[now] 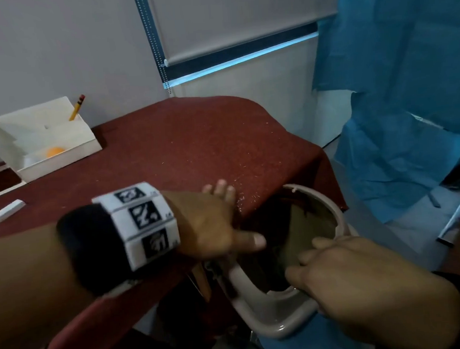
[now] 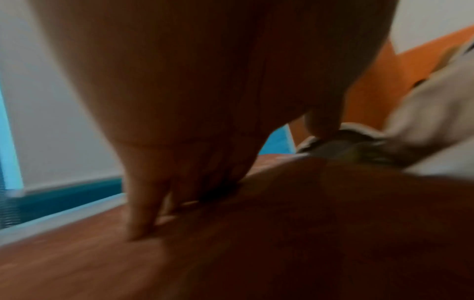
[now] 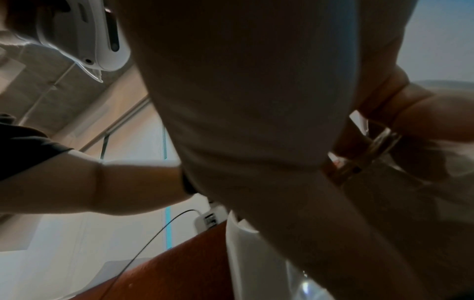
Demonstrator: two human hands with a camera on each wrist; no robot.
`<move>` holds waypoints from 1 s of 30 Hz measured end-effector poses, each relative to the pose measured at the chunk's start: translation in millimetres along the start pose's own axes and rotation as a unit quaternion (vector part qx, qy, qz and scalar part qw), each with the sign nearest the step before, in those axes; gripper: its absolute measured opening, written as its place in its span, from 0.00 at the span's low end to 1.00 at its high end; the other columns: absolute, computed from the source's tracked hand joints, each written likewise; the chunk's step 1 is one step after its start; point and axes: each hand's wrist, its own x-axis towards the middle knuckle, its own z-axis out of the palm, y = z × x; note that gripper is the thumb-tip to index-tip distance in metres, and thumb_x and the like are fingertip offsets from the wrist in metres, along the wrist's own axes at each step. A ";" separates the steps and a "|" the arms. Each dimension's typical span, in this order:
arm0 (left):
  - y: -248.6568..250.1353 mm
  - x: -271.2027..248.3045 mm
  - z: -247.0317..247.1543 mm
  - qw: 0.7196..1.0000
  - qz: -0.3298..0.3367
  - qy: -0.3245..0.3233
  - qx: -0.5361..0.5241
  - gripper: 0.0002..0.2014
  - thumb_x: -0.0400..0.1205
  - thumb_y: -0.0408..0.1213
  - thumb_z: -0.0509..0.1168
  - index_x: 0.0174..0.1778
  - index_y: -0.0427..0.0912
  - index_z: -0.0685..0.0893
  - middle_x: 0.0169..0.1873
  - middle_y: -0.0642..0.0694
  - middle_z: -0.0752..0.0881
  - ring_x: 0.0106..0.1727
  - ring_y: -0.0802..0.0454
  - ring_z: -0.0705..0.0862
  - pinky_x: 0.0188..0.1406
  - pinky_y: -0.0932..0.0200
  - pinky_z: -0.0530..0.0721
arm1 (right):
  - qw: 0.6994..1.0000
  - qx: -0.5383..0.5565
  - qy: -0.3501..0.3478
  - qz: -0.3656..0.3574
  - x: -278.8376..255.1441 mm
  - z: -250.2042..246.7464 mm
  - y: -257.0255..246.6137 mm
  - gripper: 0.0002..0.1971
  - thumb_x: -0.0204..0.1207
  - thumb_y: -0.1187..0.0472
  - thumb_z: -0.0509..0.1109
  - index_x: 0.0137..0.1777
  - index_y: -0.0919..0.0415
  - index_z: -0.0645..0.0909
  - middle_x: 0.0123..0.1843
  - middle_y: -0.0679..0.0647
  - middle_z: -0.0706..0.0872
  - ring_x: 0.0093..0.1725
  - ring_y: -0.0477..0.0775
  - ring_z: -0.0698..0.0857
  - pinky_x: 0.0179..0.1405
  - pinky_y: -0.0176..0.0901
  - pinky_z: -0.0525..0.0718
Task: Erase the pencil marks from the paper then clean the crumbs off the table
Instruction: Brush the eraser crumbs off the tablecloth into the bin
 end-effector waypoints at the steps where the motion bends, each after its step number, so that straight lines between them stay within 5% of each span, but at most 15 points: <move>1: 9.8 -9.3 0.1 0.999 0.042 -0.005 0.002 0.47 0.79 0.72 0.52 0.87 0.49 0.46 0.86 0.52 0.42 0.86 0.53 0.49 0.84 0.44 0.53 | 1.000 -0.002 0.000 0.002 0.0 0.0 0.5 0.15 0.82 0.58 0.64 0.67 0.46 0.71 0.62 0.48 0.78 0.62 0.54 0.74 0.55 0.52 0.74; 4: 14.8 -32.7 -19.9 0.982 0.154 0.043 -0.101 0.22 0.84 0.58 0.60 0.71 0.56 0.81 0.70 0.56 0.82 0.68 0.58 0.80 0.71 0.53 0.76 | 1.000 -0.005 -0.001 0.006 -0.1 -0.7 1.6 0.16 0.82 0.58 0.63 0.68 0.44 0.71 0.63 0.47 0.78 0.62 0.54 0.75 0.53 0.51 0.73; 6: 4.5 -29.1 -30.7 0.971 0.144 0.137 -0.132 0.14 0.84 0.51 0.62 0.62 0.56 0.86 0.54 0.58 0.89 0.54 0.59 0.86 0.61 0.53 0.83 | 1.000 -0.008 -0.011 0.006 -0.8 -2.7 1.5 0.16 0.84 0.58 0.63 0.69 0.45 0.70 0.65 0.48 0.78 0.63 0.54 0.74 0.52 0.51 0.71; 8: -8.1 -12.6 -35.3 0.974 0.062 0.194 -0.097 0.21 0.85 0.54 0.60 0.72 0.53 0.79 0.69 0.52 0.83 0.64 0.53 0.83 0.68 0.50 0.79 | 1.000 -0.004 -0.021 0.004 -1.8 -4.7 0.6 0.16 0.84 0.57 0.62 0.70 0.45 0.70 0.65 0.48 0.78 0.63 0.54 0.74 0.53 0.51 0.71; 11: -13.0 8.4 -25.8 0.995 -0.064 0.071 -0.038 0.44 0.81 0.71 0.49 0.87 0.47 0.49 0.87 0.47 0.51 0.85 0.46 0.58 0.84 0.45 0.54 | 1.000 0.001 -0.031 0.004 -2.0 -5.4 0.4 0.14 0.84 0.57 0.63 0.68 0.46 0.71 0.65 0.48 0.78 0.63 0.53 0.74 0.52 0.52 0.70; 13: 2.8 6.2 -14.1 0.999 -0.043 0.001 0.009 0.50 0.78 0.75 0.45 0.87 0.45 0.41 0.87 0.45 0.42 0.86 0.45 0.51 0.84 0.42 0.49 | 0.999 0.001 -0.034 0.008 -1.2 -4.3 0.8 0.15 0.84 0.57 0.62 0.69 0.46 0.70 0.66 0.49 0.78 0.63 0.55 0.74 0.53 0.52 0.70; 15: 21.7 -8.6 -7.2 0.998 0.053 -0.028 0.029 0.45 0.80 0.72 0.47 0.87 0.45 0.54 0.86 0.44 0.51 0.85 0.47 0.58 0.83 0.43 0.57 | 0.999 -0.001 -0.035 0.010 0.2 -2.4 1.5 0.16 0.85 0.57 0.60 0.71 0.47 0.71 0.67 0.51 0.78 0.64 0.56 0.74 0.54 0.51 0.71; 17: 28.8 -22.4 -17.7 0.990 0.134 -0.005 -0.036 0.32 0.81 0.69 0.52 0.68 0.50 0.83 0.67 0.48 0.84 0.65 0.53 0.83 0.68 0.49 0.79 | 0.999 -0.009 -0.035 0.010 1.2 -1.0 2.5 0.16 0.86 0.58 0.59 0.72 0.49 0.71 0.67 0.53 0.78 0.64 0.58 0.74 0.57 0.52 0.74; 20: 10.3 -5.8 -41.3 0.975 0.103 0.185 -0.065 0.30 0.80 0.68 0.57 0.40 0.44 0.89 0.30 0.49 0.87 0.31 0.52 0.85 0.35 0.55 0.86 | 0.999 -0.012 -0.046 0.010 2.5 -2.5 4.6 0.15 0.86 0.58 0.60 0.71 0.50 0.71 0.66 0.53 0.78 0.64 0.58 0.74 0.53 0.51 0.70; 21: 2.9 6.3 -47.2 0.971 0.067 0.225 -0.053 0.31 0.80 0.69 0.56 0.42 0.44 0.90 0.32 0.48 0.87 0.33 0.52 0.86 0.38 0.55 0.86 | 0.999 -0.012 -0.052 0.009 2.9 -2.9 5.3 0.15 0.86 0.58 0.60 0.71 0.50 0.71 0.66 0.53 0.78 0.65 0.58 0.74 0.51 0.51 0.68; 23: -10.7 31.7 -50.9 0.984 -0.003 0.179 -0.017 0.40 0.77 0.75 0.51 0.70 0.46 0.82 0.61 0.44 0.86 0.59 0.46 0.86 0.63 0.47 0.82 | 0.998 -0.011 -0.059 0.005 3.8 -4.1 6.3 0.14 0.86 0.58 0.60 0.71 0.50 0.71 0.67 0.53 0.78 0.64 0.56 0.74 0.49 0.49 0.65; 25: -13.3 47.8 -44.2 0.996 -0.052 0.075 0.004 0.54 0.72 0.80 0.47 0.87 0.47 0.50 0.86 0.43 0.54 0.84 0.41 0.60 0.82 0.39 0.57 | 0.998 -0.005 -0.060 0.002 3.9 -6.0 6.7 0.14 0.87 0.57 0.60 0.71 0.49 0.71 0.67 0.52 0.78 0.64 0.55 0.74 0.49 0.49 0.64; 27: 0.0 47.7 -31.8 0.998 -0.043 0.034 0.018 0.58 0.70 0.82 0.48 0.86 0.46 0.36 0.86 0.45 0.39 0.86 0.42 0.46 0.82 0.39 0.47 | 0.998 -0.001 -0.067 0.001 4.1 -6.7 7.2 0.16 0.87 0.56 0.60 0.73 0.48 0.70 0.69 0.52 0.77 0.66 0.54 0.73 0.50 0.49 0.64; 29: 21.8 29.1 -22.4 0.998 0.038 0.013 0.044 0.54 0.75 0.76 0.52 0.87 0.45 0.41 0.86 0.45 0.41 0.86 0.44 0.49 0.84 0.41 0.51 | 0.997 -0.003 -0.071 0.005 4.3 -6.6 7.5 0.16 0.87 0.56 0.59 0.74 0.48 0.69 0.68 0.52 0.77 0.67 0.55 0.73 0.50 0.50 0.64; 30: 29.5 16.7 -20.6 0.996 0.078 -0.002 0.039 0.47 0.78 0.72 0.54 0.87 0.45 0.53 0.86 0.44 0.52 0.85 0.45 0.58 0.83 0.43 0.58 | 0.998 -0.007 -0.070 0.006 4.7 -5.5 8.0 0.16 0.87 0.56 0.59 0.74 0.48 0.69 0.68 0.53 0.77 0.67 0.56 0.73 0.51 0.51 0.65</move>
